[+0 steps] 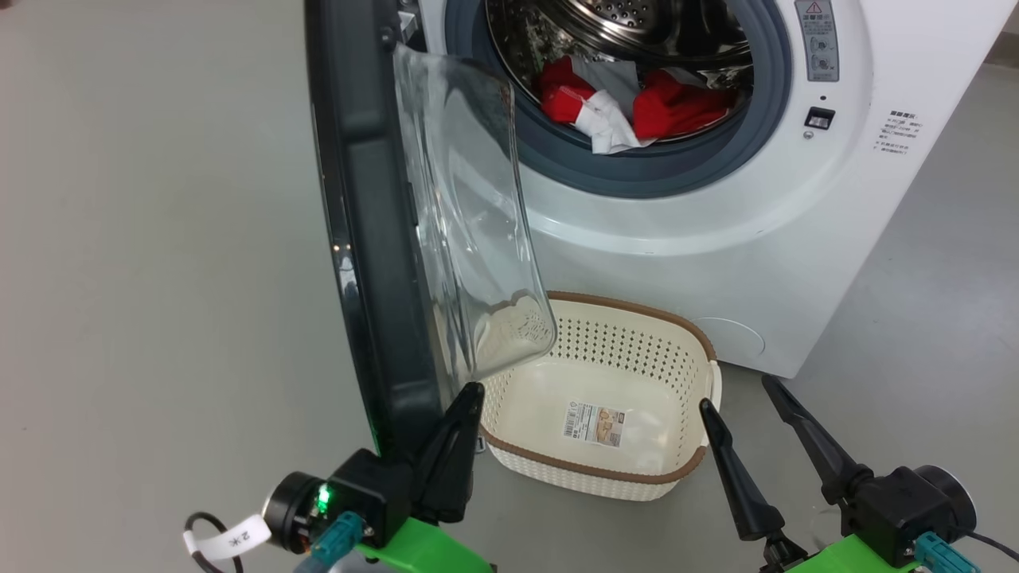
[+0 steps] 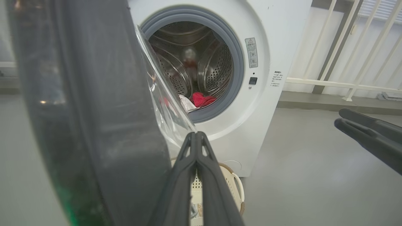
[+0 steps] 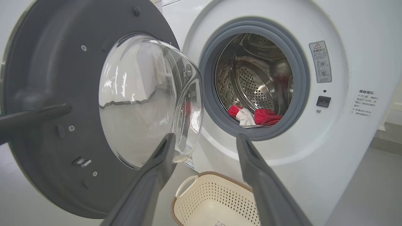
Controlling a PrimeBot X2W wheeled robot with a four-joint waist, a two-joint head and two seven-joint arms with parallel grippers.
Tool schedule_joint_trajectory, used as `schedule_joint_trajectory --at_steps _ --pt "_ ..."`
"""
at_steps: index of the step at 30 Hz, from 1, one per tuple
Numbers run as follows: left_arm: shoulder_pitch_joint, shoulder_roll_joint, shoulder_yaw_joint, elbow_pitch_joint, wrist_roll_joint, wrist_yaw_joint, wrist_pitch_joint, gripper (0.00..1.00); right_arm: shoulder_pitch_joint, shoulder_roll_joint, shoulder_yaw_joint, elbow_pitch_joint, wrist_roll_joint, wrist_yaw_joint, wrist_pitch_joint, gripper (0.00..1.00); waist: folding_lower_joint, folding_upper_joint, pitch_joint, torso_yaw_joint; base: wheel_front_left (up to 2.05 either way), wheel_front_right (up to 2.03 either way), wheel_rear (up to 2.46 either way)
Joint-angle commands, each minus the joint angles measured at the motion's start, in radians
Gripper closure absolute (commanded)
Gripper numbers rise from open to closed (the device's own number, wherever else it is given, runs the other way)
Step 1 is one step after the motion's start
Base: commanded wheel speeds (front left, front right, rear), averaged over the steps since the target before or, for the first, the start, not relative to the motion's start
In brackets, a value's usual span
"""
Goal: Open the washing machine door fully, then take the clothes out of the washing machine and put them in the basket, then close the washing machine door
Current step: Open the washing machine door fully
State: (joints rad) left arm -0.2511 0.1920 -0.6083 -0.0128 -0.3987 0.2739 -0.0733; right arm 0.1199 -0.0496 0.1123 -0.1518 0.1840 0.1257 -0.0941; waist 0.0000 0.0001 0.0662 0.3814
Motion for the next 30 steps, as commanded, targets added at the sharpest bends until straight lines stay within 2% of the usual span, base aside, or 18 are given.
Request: schedule_joint_trajectory --at_steps 1,23,30 --pt "-0.043 0.010 0.043 -0.020 -0.005 0.010 -0.007 1.00 -0.032 -0.001 0.021 -0.025 0.004 0.005 -0.010 0.00 0.0000 -0.0001 -0.002 0.003 0.00 0.00 0.00" --pt "0.088 0.097 0.179 -0.081 -0.047 0.119 -0.031 1.00 -0.014 -0.001 0.039 -0.033 -0.001 0.005 0.002 0.00 0.0000 -0.0001 -0.010 0.077 0.00 0.00 0.00" --pt "0.102 0.128 0.227 -0.082 -0.061 0.137 -0.039 1.00 -0.007 -0.001 0.043 -0.042 -0.005 0.005 0.013 0.00 0.0000 -0.0001 -0.007 0.093 0.00 0.00 0.00"
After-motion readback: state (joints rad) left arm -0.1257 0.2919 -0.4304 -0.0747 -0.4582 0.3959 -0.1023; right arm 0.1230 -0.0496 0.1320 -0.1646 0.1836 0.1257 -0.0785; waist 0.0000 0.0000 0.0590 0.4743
